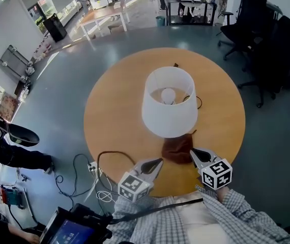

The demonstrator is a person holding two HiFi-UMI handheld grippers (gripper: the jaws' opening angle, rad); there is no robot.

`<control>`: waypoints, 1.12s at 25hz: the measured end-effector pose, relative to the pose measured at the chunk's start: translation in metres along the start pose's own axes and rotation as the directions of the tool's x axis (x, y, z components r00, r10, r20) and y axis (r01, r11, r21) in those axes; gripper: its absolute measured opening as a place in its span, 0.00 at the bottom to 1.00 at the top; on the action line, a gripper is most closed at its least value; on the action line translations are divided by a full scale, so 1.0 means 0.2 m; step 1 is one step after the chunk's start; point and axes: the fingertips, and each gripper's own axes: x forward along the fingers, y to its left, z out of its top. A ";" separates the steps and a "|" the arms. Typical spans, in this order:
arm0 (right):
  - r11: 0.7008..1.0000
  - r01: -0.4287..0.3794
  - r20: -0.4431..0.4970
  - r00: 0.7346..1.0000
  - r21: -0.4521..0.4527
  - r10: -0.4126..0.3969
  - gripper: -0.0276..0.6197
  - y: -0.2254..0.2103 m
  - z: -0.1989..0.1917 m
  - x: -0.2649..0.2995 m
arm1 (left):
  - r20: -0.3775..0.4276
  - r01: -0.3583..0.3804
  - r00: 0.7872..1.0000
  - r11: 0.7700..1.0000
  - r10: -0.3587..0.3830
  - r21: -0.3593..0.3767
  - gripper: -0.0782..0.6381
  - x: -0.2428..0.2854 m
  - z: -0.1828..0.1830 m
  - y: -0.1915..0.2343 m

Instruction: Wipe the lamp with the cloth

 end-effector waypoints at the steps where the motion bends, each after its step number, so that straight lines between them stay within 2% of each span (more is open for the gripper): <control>1: 1.000 -0.005 -0.003 1.000 -0.005 0.005 0.05 0.00 0.00 0.00 | -0.004 0.003 1.000 1.000 -0.003 0.001 0.12 0.01 0.00 -0.01; 8: 0.999 -0.032 -0.018 0.999 -0.023 0.031 0.05 0.02 0.00 0.02 | -0.001 0.013 1.000 1.000 -0.013 -0.011 0.12 0.04 0.02 -0.03; 18: 0.999 -0.030 -0.032 0.999 -0.029 0.029 0.05 0.04 -0.02 0.02 | 0.004 0.011 1.000 1.000 -0.011 -0.010 0.11 0.01 0.02 -0.01; 28: 0.996 -0.047 -0.056 0.998 -0.076 0.043 0.05 0.07 -0.02 0.04 | 0.001 0.009 1.000 1.000 -0.009 -0.021 0.12 0.01 0.02 -0.01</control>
